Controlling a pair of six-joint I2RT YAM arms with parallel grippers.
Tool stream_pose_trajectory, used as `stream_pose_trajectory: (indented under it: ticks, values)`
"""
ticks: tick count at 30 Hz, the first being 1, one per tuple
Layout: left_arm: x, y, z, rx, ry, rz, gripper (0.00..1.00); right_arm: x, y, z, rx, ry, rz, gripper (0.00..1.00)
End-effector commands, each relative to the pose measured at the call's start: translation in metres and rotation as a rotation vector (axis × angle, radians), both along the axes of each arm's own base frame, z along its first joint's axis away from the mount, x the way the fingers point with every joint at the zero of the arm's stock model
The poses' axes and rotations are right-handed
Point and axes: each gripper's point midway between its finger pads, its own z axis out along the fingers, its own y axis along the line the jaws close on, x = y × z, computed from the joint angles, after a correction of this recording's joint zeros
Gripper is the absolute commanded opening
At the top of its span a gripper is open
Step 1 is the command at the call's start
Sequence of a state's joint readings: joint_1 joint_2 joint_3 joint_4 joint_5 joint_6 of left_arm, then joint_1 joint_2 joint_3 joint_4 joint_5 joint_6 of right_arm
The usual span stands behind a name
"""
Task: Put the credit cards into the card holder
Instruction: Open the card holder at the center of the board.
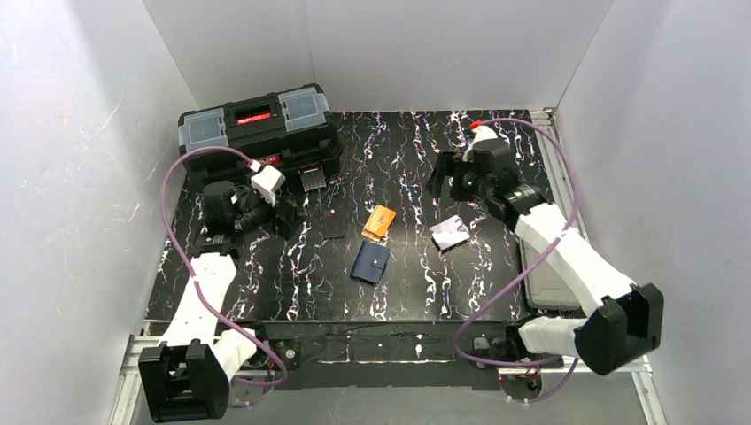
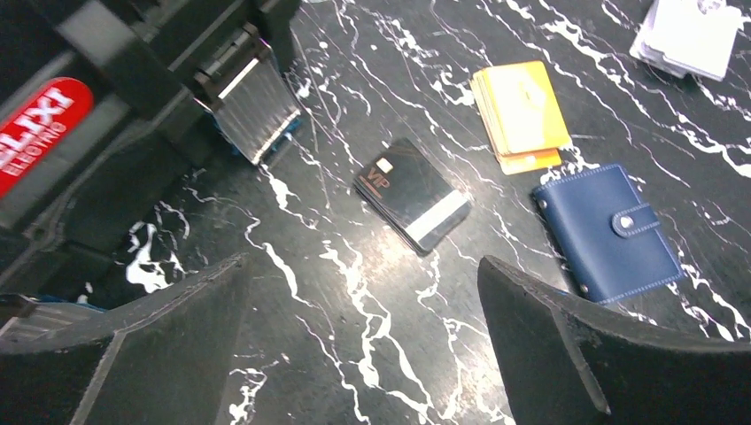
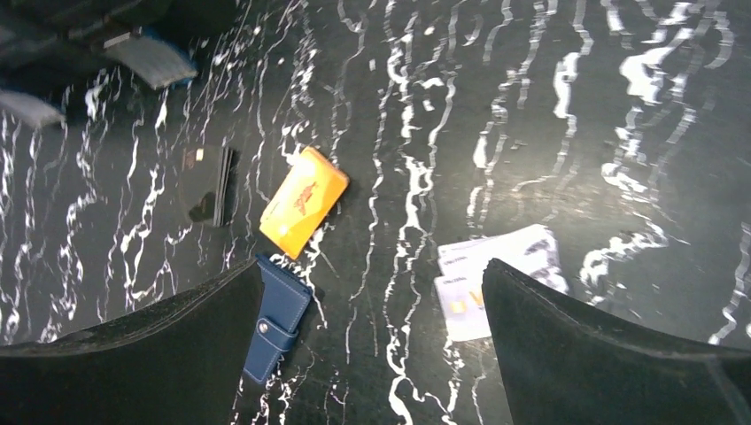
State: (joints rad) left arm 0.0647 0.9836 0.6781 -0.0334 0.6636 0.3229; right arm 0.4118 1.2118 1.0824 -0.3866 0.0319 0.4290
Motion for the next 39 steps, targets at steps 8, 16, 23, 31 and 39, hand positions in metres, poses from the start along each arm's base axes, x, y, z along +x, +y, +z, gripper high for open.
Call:
stream_pose_trajectory:
  ticks: [8, 16, 23, 31, 39]
  values:
    - [0.001, -0.017, -0.016, 0.078, 0.136, 0.090, 0.99, 0.013, 0.087, 0.007, 0.103, -0.039, 0.162, 1.00]
    - [0.001, -0.041, -0.036, 0.126, 0.256, 0.152, 0.99, 0.009, 0.094, -0.032, -0.165, 0.009, 0.173, 0.93]
    - [-0.027, -0.049, -0.043, 0.196, 0.264, 0.059, 0.99, -0.045, 0.136, -0.076, -0.257, 0.065, 0.291, 0.92]
    - [-0.065, -0.045, -0.032, 0.247, 0.138, -0.073, 0.99, -0.090, 0.150, -0.124, -0.375, 0.136, 0.309, 0.84]
    - [-0.077, -0.046, -0.026, 0.226, 0.056, -0.114, 0.99, -0.100, 0.157, -0.159, -0.406, 0.228, 0.264, 0.73]
